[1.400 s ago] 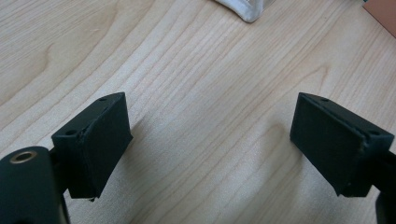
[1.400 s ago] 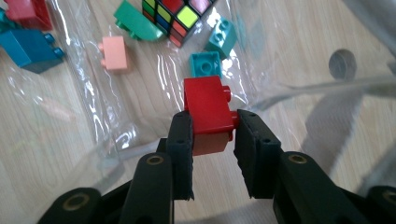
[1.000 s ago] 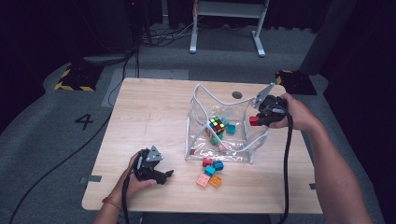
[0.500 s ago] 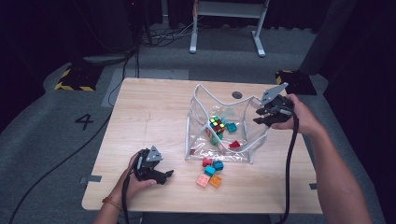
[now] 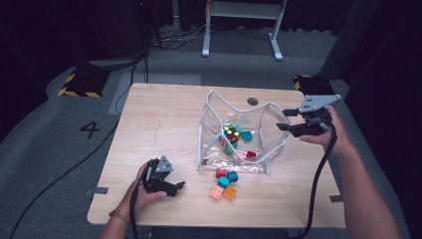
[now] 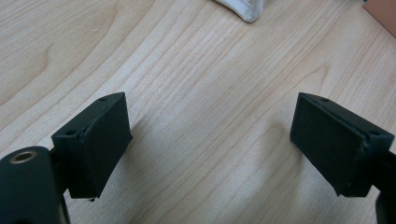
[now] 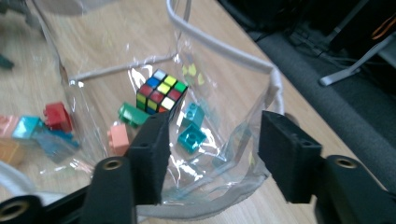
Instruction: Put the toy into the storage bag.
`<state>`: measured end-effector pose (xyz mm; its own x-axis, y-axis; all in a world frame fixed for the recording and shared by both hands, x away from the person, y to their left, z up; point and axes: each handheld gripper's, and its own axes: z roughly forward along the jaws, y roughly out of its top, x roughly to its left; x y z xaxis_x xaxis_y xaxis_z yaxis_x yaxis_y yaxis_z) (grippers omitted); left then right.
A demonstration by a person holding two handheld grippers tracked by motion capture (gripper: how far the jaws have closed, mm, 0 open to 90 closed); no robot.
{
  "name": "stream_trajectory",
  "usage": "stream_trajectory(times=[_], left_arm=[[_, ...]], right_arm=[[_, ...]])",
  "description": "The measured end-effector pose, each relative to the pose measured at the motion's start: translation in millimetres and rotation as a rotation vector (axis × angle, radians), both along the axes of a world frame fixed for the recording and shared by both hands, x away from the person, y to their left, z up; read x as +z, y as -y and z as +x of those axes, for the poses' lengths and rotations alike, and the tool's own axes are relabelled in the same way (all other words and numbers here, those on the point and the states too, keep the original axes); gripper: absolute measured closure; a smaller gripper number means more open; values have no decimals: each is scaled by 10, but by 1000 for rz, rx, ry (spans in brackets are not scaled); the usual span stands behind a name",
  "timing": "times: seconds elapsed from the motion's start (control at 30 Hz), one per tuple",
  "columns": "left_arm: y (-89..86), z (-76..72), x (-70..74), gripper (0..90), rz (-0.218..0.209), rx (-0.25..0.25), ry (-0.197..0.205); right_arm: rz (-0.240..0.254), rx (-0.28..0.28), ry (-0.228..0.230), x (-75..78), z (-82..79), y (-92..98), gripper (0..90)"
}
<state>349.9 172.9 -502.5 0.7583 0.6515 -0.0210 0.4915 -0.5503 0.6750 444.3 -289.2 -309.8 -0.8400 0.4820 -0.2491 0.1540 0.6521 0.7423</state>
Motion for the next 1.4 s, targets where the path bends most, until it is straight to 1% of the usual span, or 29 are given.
stream_trajectory(times=[0.07,0.13,0.17,0.2,0.27,0.37,0.67,0.7,0.77,0.87,0.93,0.97,1.1,1.13,1.2,1.27,1.33,1.4], left_arm=[[1,-1,-1,123,-2,0,-1],[1,-1,-1,124,-2,0,-2],[1,-1,-2,123,-2,0,-2],[1,-1,-1,123,-2,0,-2],[1,-1,-2,124,-2,0,-2],[1,-1,-1,124,-2,0,-2],[1,-1,-1,124,-2,0,-2],[2,-1,-2,124,-2,1,0],[2,-2,-1,123,-1,1,-1],[1,-1,0,124,-1,0,-2],[1,-1,0,124,-1,0,-2],[1,-1,-1,124,-1,0,-2],[1,-1,-2,124,-1,1,1],[1,-1,-1,124,-1,0,-2],[1,-1,-2,124,-2,0,-2],[1,-1,-1,124,-2,0,-2],[1,-1,0,124,-1,0,-2],[1,-1,-1,124,-1,0,-2]], right_arm=[[36,-15,20,18,-52,49,383],[75,-49,42,32,-116,101,356],[88,-53,48,39,-138,133,347],[106,-70,53,38,-169,161,339],[122,-85,75,31,-232,232,326],[150,-101,77,3,-319,309,313],[219,-115,84,-154,-574,524,293],[222,-117,79,-172,-604,536,291],[228,-109,83,-221,-655,551,289],[215,-104,80,-303,-728,543,285],[216,-103,83,-366,-770,530,284],[222,-103,73,-399,-792,527,285],[219,-89,53,-564,-855,487,291],[219,-85,41,-613,-869,474,294],[200,-82,25,-718,-903,433,294],[199,-69,2,-827,-937,389,296],[179,-57,-9,-927,-972,348,303],[171,-45,-23,-1019,-1001,302,308]])
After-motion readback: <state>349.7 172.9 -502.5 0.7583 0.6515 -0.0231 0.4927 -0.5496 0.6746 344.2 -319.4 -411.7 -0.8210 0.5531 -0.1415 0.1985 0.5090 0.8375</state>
